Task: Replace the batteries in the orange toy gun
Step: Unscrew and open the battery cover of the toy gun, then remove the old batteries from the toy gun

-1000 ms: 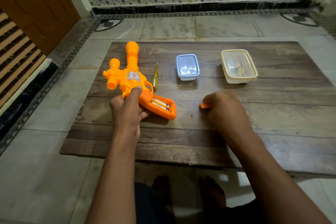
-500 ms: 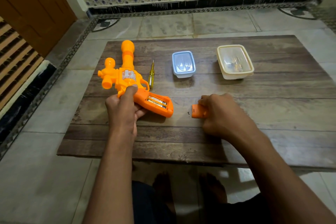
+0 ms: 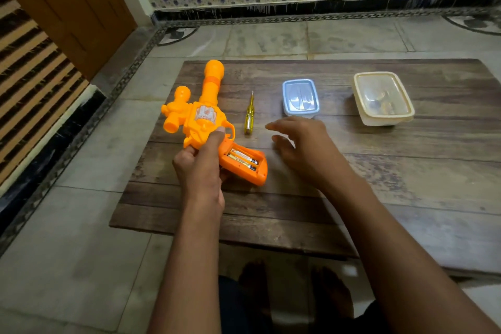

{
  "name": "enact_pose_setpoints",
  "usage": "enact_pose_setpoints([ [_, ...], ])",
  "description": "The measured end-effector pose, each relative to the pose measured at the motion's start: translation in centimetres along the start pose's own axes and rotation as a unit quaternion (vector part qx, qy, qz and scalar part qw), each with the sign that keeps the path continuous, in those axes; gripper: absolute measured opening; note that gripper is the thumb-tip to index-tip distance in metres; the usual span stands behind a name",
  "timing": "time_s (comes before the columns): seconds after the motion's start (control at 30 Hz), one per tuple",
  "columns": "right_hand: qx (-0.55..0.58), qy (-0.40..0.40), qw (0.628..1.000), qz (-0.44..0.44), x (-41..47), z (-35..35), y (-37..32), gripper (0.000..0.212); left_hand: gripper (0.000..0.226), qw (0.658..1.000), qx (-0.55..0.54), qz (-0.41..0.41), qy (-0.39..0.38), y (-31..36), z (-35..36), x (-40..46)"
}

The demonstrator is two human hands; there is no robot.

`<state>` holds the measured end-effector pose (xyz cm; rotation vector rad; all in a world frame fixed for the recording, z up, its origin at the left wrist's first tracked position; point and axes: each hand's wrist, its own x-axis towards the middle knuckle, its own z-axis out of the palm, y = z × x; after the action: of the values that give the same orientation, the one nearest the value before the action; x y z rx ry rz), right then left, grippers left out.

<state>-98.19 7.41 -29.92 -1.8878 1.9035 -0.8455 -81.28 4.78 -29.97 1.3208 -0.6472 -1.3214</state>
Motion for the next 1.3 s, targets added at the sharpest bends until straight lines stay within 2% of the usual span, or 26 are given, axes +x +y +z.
enact_pose_setpoints([
  [0.1, -0.023, -0.050, 0.998, -0.039, 1.8, 1.6, -0.5, 0.038, 0.005, 1.000, 0.010, 0.013, 0.018, 0.0, -0.3, 0.5],
  [0.23, -0.045, -0.068, 0.996, -0.043, 2.8, 2.9, -0.3, 0.046, 0.007, 0.999, 0.008, 0.015, 0.029, -0.3, -0.3, 0.8],
  [0.37, -0.098, -0.116, 0.987, -0.042, 3.8, 3.8, -0.4, 0.043, 0.016, 1.000, 0.006, 0.005, 0.031, -0.4, -0.3, 1.0],
  [0.43, -0.106, -0.114, 0.987, -0.041, 4.1, 4.2, -0.4, 0.041, 0.018, 0.999, 0.007, 0.001, 0.032, -0.6, -0.3, 1.1],
  [0.57, -0.112, -0.051, 0.992, -0.022, 4.2, 4.9, -0.3, 0.019, 0.013, 0.999, -0.009, -0.007, 0.038, -0.6, -0.6, 1.3],
  [0.7, -0.146, 0.018, 0.989, -0.013, 3.9, 4.6, -0.5, 0.006, 0.016, 0.999, -0.012, -0.011, 0.040, -0.6, -0.8, 1.5],
  [0.87, -0.048, 0.095, 0.994, 0.017, 2.6, 3.7, -0.7, 0.003, 0.012, 0.999, -0.008, -0.008, 0.034, -0.6, -0.6, 1.5],
  [1.0, 0.062, 0.208, 0.976, -0.011, 1.4, 1.9, -1.5, 0.013, 0.003, 1.000, -0.006, -0.007, 0.024, -0.4, -0.6, 1.7],
  [1.03, 0.073, 0.229, 0.970, -0.025, 1.1, 1.5, -1.7, 0.015, 0.006, 1.000, -0.006, -0.009, 0.025, -0.5, -0.6, 1.8],
  [1.2, 0.035, 0.289, 0.952, -0.091, 0.2, 1.5, -1.8, 0.022, 0.015, 1.000, 0.003, -0.009, 0.021, -0.6, -0.6, 1.8],
  [1.3, 0.000, 0.274, 0.954, -0.120, 0.2, 2.0, -1.7, 0.026, 0.019, 1.000, 0.011, -0.008, 0.023, -0.6, -0.5, 1.6],
])
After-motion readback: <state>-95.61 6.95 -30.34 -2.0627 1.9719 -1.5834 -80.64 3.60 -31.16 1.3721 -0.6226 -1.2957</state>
